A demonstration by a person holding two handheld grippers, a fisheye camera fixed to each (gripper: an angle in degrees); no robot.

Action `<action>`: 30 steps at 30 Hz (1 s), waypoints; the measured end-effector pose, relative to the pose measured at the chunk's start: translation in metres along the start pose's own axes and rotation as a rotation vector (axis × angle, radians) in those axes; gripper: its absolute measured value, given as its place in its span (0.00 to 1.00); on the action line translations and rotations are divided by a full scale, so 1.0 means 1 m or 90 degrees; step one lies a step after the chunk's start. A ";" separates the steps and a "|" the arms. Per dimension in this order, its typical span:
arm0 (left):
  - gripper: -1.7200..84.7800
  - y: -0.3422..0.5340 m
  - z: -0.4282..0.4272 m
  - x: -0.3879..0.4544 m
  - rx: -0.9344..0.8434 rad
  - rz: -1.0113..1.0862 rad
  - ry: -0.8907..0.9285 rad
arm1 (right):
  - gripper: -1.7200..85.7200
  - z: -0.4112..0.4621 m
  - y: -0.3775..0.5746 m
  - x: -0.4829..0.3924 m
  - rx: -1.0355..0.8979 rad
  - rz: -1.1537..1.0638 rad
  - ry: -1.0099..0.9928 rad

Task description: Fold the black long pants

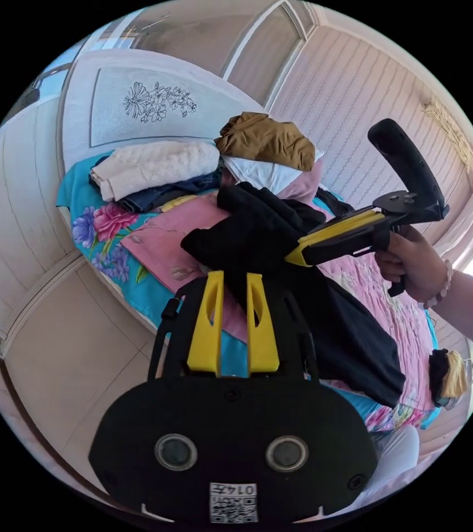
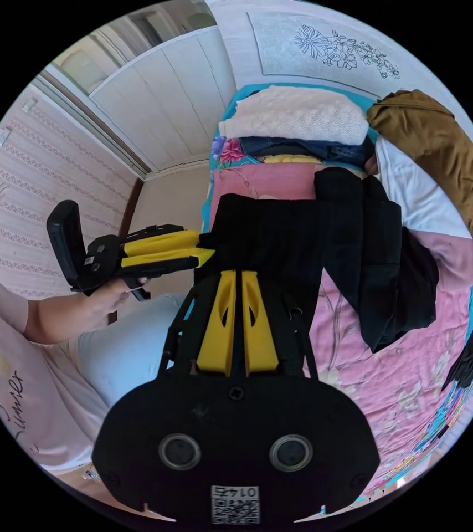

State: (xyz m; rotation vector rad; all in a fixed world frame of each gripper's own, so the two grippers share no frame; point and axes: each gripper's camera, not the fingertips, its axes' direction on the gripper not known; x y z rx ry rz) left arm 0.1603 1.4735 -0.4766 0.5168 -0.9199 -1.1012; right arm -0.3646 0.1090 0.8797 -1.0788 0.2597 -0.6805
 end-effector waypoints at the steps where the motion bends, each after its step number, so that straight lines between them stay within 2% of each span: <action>1: 0.11 0.000 0.002 0.003 -0.001 0.005 -0.007 | 0.03 -0.003 0.007 -0.001 0.003 -0.003 0.007; 4: 0.09 -0.003 0.011 0.018 -0.029 0.020 -0.007 | 0.03 -0.006 0.023 0.004 -0.001 0.004 0.002; 6: 0.03 -0.004 0.010 0.032 -0.020 0.043 -0.009 | 0.03 -0.008 0.033 0.007 -0.001 0.010 -0.002; 9: 0.01 -0.015 0.000 0.042 0.006 0.040 0.003 | 0.03 -0.014 0.052 0.011 0.001 0.015 0.004; 13: 0.02 -0.045 -0.002 0.048 0.044 0.049 -0.030 | 0.04 -0.043 0.070 0.029 0.062 0.060 0.023; 17: 0.05 -0.058 0.037 0.046 -0.063 0.035 -0.103 | 0.11 -0.047 0.096 0.068 0.038 0.187 -0.001; 19: 0.08 -0.055 0.031 0.047 -0.047 0.026 -0.098 | 0.13 -0.054 0.131 0.078 0.058 0.213 -0.058; 22: 0.08 -0.043 0.010 0.061 -0.015 0.044 -0.048 | 0.14 -0.070 0.223 0.083 0.125 0.282 -0.092; 24: 0.07 -0.029 -0.002 0.091 -0.027 0.121 0.035 | 0.14 -0.077 0.292 0.081 0.144 0.344 -0.070; 28: 0.08 -0.002 -0.012 0.161 -0.069 0.220 0.163 | 0.15 -0.075 0.449 0.071 0.143 0.582 0.001; 30: 0.08 0.015 -0.013 0.216 -0.099 0.290 0.220 | 0.16 -0.065 0.499 0.067 0.135 0.660 -0.030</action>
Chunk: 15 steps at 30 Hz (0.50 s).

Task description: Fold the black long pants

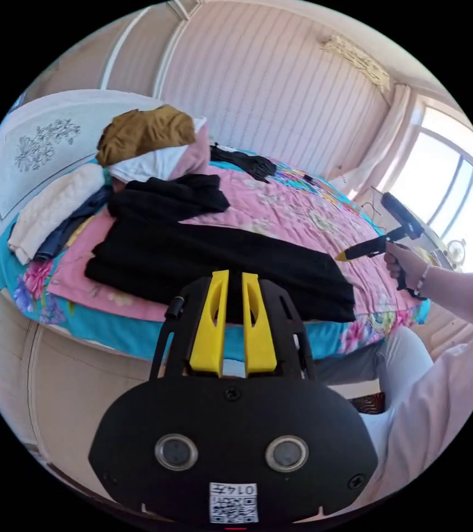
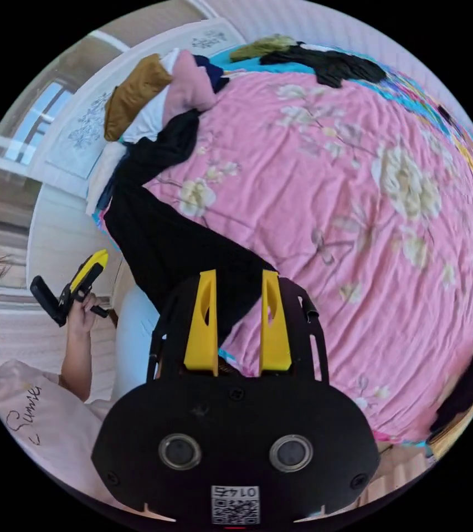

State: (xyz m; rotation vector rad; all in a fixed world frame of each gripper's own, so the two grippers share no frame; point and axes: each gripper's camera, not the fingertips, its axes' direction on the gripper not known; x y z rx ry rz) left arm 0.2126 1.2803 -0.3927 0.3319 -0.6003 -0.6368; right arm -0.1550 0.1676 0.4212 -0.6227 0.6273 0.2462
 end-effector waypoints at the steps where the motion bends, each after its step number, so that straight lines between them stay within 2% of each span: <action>1: 0.08 -0.002 0.006 0.012 -0.012 0.011 0.010 | 0.16 0.000 0.015 0.019 -0.013 0.033 -0.032; 3: 0.08 -0.009 0.027 0.050 -0.067 0.046 0.081 | 0.16 -0.005 0.036 0.031 -0.001 0.028 -0.072; 5: 0.08 -0.013 0.037 0.076 -0.085 0.070 0.118 | 0.15 -0.013 0.058 0.034 0.004 -0.018 -0.059; 9: 0.08 -0.022 0.058 0.132 -0.135 0.142 0.138 | 0.15 -0.018 0.081 0.032 -0.012 -0.115 -0.036; 15: 0.09 -0.033 0.106 0.181 -0.197 0.178 0.060 | 0.12 -0.017 0.087 0.039 -0.002 -0.190 0.013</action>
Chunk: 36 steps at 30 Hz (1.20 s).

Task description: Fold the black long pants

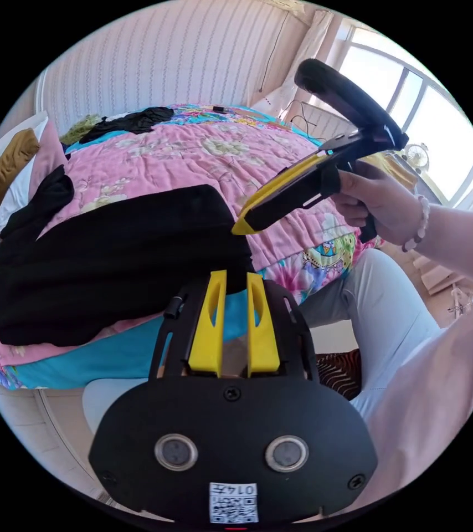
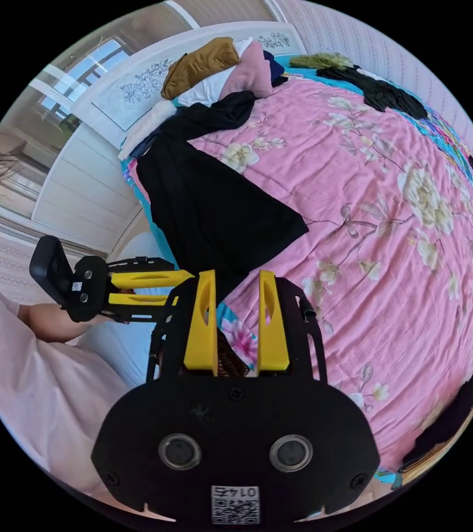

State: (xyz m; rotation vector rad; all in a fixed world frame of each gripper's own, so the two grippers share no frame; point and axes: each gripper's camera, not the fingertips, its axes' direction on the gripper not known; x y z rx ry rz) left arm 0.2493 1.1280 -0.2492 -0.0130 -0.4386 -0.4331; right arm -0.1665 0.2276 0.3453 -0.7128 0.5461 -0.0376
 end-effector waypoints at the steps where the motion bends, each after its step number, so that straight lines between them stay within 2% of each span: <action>1: 0.09 -0.002 0.004 0.001 -0.007 -0.003 -0.008 | 0.08 0.008 -0.001 0.005 -0.042 -0.010 -0.011; 3: 0.06 -0.009 0.010 0.004 -0.005 0.004 -0.026 | 0.06 0.010 -0.001 0.015 -0.065 -0.005 -0.035; 12: 0.01 -0.024 0.017 0.021 0.005 0.019 -0.043 | 0.02 -0.040 -0.010 0.077 0.047 0.071 -0.047; 17: 0.01 -0.030 0.015 0.020 0.006 0.002 -0.013 | 0.02 -0.020 -0.033 0.101 -0.009 0.084 -0.038; 21: 0.01 -0.036 0.003 0.019 0.010 -0.024 0.017 | 0.02 -0.026 -0.038 0.107 0.019 0.112 -0.092; 27: 0.01 -0.042 -0.004 0.027 0.026 -0.006 0.006 | 0.06 -0.034 -0.052 0.082 0.022 -0.015 -0.071; 30: 0.01 -0.041 0.009 0.026 0.007 -0.011 0.011 | 0.11 -0.007 -0.074 0.068 -0.071 -0.059 -0.080; 32: 0.01 -0.041 0.008 0.027 0.006 -0.004 0.010 | 0.07 0.014 -0.085 0.065 -0.177 -0.078 -0.105; 36: 0.01 -0.041 0.007 0.026 0.004 -0.002 0.011 | 0.02 -0.015 -0.089 0.061 -0.096 -0.079 -0.102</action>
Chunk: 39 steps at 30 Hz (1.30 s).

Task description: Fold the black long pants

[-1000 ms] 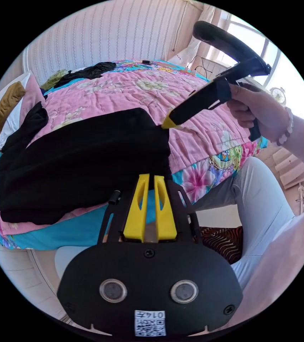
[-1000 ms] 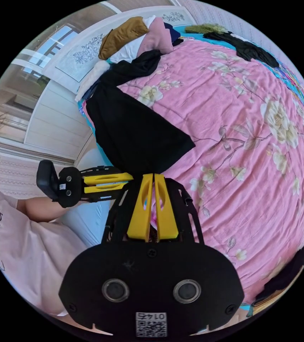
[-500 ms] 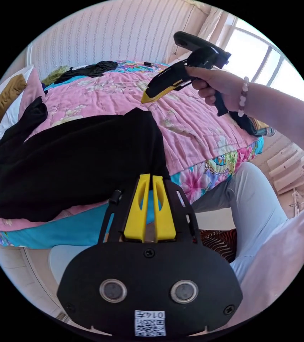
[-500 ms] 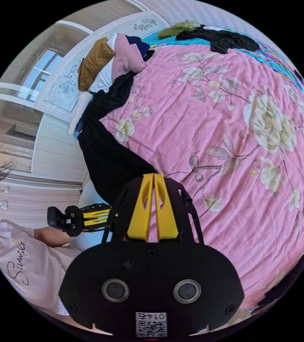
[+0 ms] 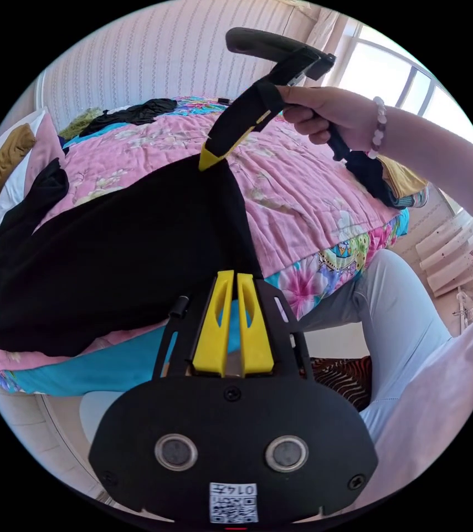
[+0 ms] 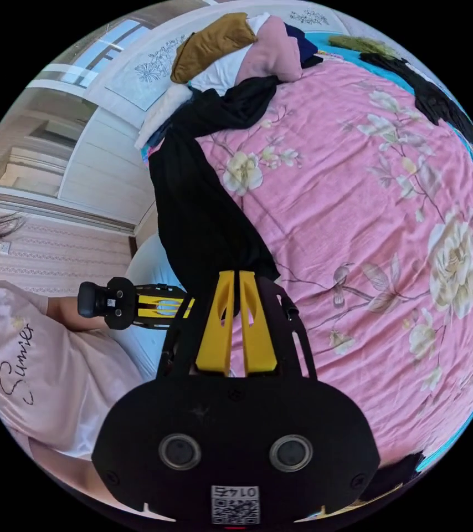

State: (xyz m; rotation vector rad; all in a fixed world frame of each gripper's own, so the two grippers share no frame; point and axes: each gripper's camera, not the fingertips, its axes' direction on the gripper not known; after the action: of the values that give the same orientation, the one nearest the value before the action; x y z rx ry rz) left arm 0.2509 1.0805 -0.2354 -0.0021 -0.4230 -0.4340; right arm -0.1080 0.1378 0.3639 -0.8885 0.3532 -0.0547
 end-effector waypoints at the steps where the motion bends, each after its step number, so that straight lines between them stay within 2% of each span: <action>1: 0.01 0.001 0.000 -0.001 0.002 -0.002 0.002 | 0.02 -0.001 0.001 0.001 0.013 0.012 0.017; 5: 0.01 0.007 -0.003 -0.004 0.016 -0.006 0.015 | 0.02 0.009 -0.008 0.010 0.002 0.075 0.006; 9: 0.01 0.014 -0.005 -0.007 0.031 -0.019 0.025 | 0.02 -0.001 -0.040 -0.025 0.074 0.005 0.034; 12: 0.01 0.020 -0.009 -0.007 0.042 -0.017 0.024 | 0.03 0.019 -0.085 -0.055 0.042 -0.069 -0.018; 15: 0.01 0.025 -0.012 -0.009 0.050 -0.022 0.028 | 0.06 0.053 -0.121 -0.083 -0.007 -0.121 0.014; 17: 0.01 0.027 -0.014 -0.010 0.051 -0.028 0.034 | 0.08 0.088 -0.142 -0.095 -0.113 -0.130 0.025; 19: 0.01 0.030 -0.016 -0.011 0.050 -0.026 0.036 | 0.06 0.094 -0.150 -0.101 -0.143 -0.130 0.025; 24: 0.01 0.038 -0.025 -0.014 0.064 -0.019 0.044 | 0.03 0.038 -0.152 -0.123 0.010 -0.138 0.077; 28: 0.01 0.046 -0.060 -0.029 0.119 -0.069 0.066 | 0.02 0.037 -0.156 -0.124 0.002 -0.134 0.073; 34: 0.01 0.082 -0.122 -0.102 0.208 -0.244 -0.067 | 0.04 0.045 -0.157 -0.127 0.046 -0.027 0.168; 36: 0.01 0.089 -0.122 -0.132 0.180 -0.303 -0.106 | 0.03 0.045 -0.159 -0.137 0.081 -0.033 0.143; 37: 0.01 0.089 -0.122 -0.137 0.173 -0.310 -0.111 | 0.02 0.052 -0.163 -0.147 0.080 -0.075 0.086; 39: 0.01 0.088 -0.112 -0.149 0.124 -0.309 -0.114 | 0.02 0.072 -0.174 -0.160 0.025 -0.115 0.027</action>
State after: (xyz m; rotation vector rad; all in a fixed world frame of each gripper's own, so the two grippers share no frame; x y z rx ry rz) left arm 0.2087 1.2106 -0.3896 0.2560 -0.6439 -0.8725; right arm -0.2179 0.1123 0.5842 -0.8800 0.3097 -0.2472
